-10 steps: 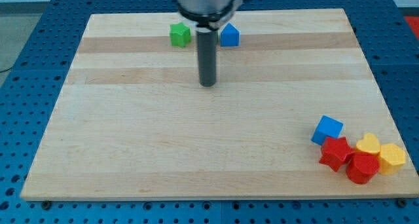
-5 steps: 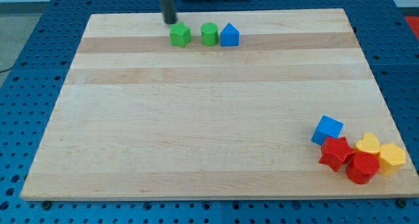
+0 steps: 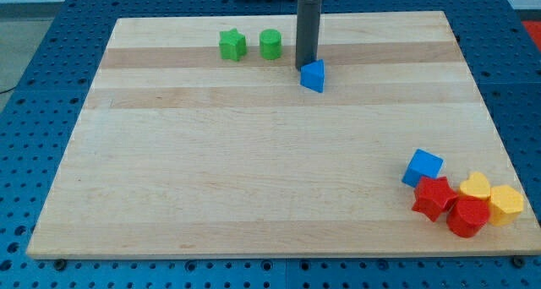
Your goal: Push the blue triangle towards the center right
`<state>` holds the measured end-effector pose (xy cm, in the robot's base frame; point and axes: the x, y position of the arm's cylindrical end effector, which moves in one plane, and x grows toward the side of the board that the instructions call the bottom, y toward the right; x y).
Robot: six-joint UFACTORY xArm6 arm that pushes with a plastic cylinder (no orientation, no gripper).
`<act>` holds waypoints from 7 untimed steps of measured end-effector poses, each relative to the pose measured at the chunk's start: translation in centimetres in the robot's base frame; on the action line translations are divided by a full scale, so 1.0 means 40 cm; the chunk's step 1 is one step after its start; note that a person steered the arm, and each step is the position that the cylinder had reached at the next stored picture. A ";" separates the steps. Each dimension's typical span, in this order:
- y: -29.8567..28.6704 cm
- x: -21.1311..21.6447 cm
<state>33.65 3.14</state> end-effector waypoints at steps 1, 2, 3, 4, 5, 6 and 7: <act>-0.010 0.087; 0.013 0.151; 0.097 0.156; 0.179 0.123; 0.255 0.090; 0.277 0.089; 0.278 0.143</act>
